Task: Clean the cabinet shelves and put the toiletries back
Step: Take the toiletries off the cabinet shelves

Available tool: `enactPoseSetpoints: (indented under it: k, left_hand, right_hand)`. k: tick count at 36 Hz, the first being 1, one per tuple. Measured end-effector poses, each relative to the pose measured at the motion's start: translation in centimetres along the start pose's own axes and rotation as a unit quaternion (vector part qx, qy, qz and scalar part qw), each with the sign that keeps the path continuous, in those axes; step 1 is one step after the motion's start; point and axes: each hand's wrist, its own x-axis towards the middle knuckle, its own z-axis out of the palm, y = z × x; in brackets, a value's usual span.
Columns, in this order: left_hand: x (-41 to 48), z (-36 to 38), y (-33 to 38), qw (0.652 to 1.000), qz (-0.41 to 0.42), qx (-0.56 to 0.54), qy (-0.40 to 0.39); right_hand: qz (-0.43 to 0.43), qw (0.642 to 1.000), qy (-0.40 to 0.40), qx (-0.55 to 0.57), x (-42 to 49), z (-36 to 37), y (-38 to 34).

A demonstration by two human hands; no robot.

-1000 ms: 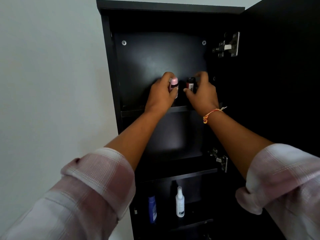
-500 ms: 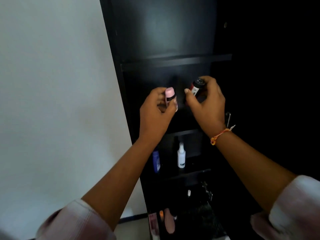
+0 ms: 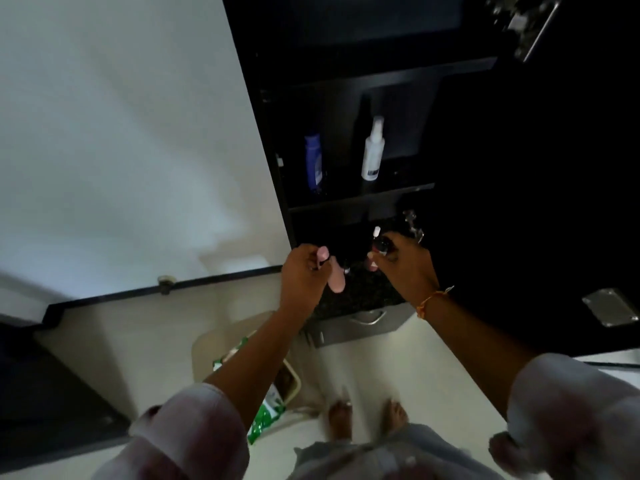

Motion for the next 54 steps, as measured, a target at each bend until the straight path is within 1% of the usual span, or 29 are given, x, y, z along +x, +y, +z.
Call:
enactPoseSetpoints:
  k: [3,7,12,16,22,26,29,34,46,50,54]
  left_hand:
    - [-0.9,2.0,-3.3,0.998,-0.039,0.046,0.007]
    - [-1.7,4.2,-5.8,0.993,-0.095,0.063,0.007]
    - [-0.8,6.9,-8.2,0.987,-0.143,0.073,0.018]
    - [0.8,8.7,-9.8,0.985,-0.152,0.081,0.029]
    - [2.3,10.3,-10.9,0.984,-0.148,0.08,0.054]
    - [3.0,11.0,-11.4,0.984,-0.144,0.093,0.049]
    - [3.1,11.6,-11.8,0.985,-0.137,0.09,0.05]
    - [3.7,12.4,-12.3,0.984,-0.157,0.077,0.043]
    - [3.9,13.0,-12.2,0.985,-0.141,0.093,0.028]
    - [3.8,12.9,-12.1,0.985,-0.142,0.09,0.027]
    - [3.5,12.4,-11.3,0.988,-0.125,0.085,0.023]
  right_hand:
    - [0.037,0.998,-0.051,-0.031,-0.5,2.4,2.6]
    - [0.073,0.991,-0.108,-0.037,-0.2,5.5,6.0]
    - [0.077,0.986,-0.144,-0.044,1.0,9.0,9.0]
    - [0.061,0.983,-0.166,-0.055,2.1,11.0,9.5]
    - [0.029,0.98,-0.162,-0.11,2.9,13.2,9.8]
    - [0.029,0.978,-0.171,-0.117,3.2,14.5,10.1]
    - [0.013,0.98,-0.161,-0.119,3.4,15.1,10.1]
    - [0.01,0.976,-0.163,-0.14,4.0,15.5,10.0]
    - [0.011,0.975,-0.188,-0.12,3.5,15.7,10.9]
    - [0.017,0.975,-0.184,-0.123,3.2,15.5,10.9]
    - [0.016,0.977,-0.173,-0.121,2.9,14.5,10.4]
